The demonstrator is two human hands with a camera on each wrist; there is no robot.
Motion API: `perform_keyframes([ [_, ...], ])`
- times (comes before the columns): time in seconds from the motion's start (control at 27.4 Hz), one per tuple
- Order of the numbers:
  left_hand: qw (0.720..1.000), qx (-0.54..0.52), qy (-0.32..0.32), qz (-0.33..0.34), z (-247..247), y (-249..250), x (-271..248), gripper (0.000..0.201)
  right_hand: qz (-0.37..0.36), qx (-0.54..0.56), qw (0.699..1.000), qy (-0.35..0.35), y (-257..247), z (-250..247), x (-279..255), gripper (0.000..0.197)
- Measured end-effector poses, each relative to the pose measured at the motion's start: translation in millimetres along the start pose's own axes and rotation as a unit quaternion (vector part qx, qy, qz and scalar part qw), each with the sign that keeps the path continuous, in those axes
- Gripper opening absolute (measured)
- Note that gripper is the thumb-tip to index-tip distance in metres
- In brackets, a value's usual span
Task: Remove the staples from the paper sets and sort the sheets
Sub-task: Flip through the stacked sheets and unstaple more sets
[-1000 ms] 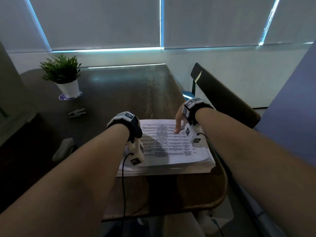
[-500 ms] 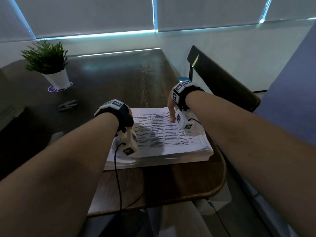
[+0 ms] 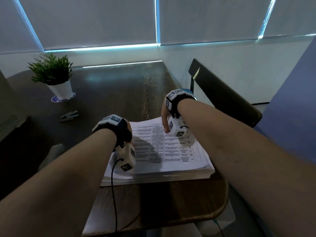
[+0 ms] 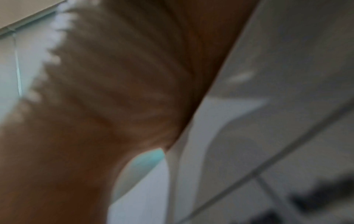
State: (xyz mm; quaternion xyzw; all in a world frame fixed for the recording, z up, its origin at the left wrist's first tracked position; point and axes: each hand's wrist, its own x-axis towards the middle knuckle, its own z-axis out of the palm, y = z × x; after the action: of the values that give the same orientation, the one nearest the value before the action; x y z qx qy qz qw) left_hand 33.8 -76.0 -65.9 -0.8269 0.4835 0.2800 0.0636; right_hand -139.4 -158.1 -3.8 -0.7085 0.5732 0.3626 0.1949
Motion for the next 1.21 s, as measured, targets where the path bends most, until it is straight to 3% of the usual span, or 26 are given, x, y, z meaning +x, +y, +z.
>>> perform_keyframes([
  [0.07, 1.000, 0.018, 0.013, 0.000, -4, 3, -5, 0.026, -0.024, 0.031, 0.998, 0.053, 2, -5, 0, 0.040],
  [0.18, 0.999, 0.031, 0.024, 0.007, -8, 4, -6, 0.027, -0.015, 0.064, 0.997, -0.037, 5, -1, 0, 0.038],
  [0.37, 0.999, 0.047, 0.024, 0.009, -3, 3, 3, 0.026, -0.040, 0.082, 0.996, -0.003, 14, 1, -9, 0.034],
  [0.51, 0.999, 0.043, 0.030, -0.016, -7, 1, 18, 0.033, -0.041, 0.080, 0.994, -0.060, 14, -5, -7, 0.028],
  [0.58, 0.998, 0.059, 0.017, -0.018, -2, 0, 18, 0.032, -0.038, 0.092, 0.991, -0.088, 9, -2, 0, 0.039],
  [0.77, 0.995, 0.096, 0.020, -0.024, -2, 3, 23, 0.031, -0.022, 0.120, 0.991, -0.055, 2, -9, 23, 0.092],
  [0.95, 0.993, 0.114, 0.018, 0.005, -4, 2, 17, 0.029, -0.014, 0.138, 0.986, -0.090, 19, -4, 19, 0.070],
  [1.06, 0.992, 0.122, 0.036, 0.026, -11, 0, 8, 0.024, -0.043, 0.186, 0.976, -0.101, 37, 24, 25, 0.078],
  [1.13, 0.989, 0.130, 0.053, 0.051, -7, 2, 6, 0.042, -0.075, 0.268, 0.955, -0.103, 51, 54, 41, 0.089],
  [1.21, 0.988, 0.120, 0.084, 0.048, 0, -3, 4, 0.084, -0.113, 0.345, 0.925, -0.111, 66, 78, 70, 0.088],
])
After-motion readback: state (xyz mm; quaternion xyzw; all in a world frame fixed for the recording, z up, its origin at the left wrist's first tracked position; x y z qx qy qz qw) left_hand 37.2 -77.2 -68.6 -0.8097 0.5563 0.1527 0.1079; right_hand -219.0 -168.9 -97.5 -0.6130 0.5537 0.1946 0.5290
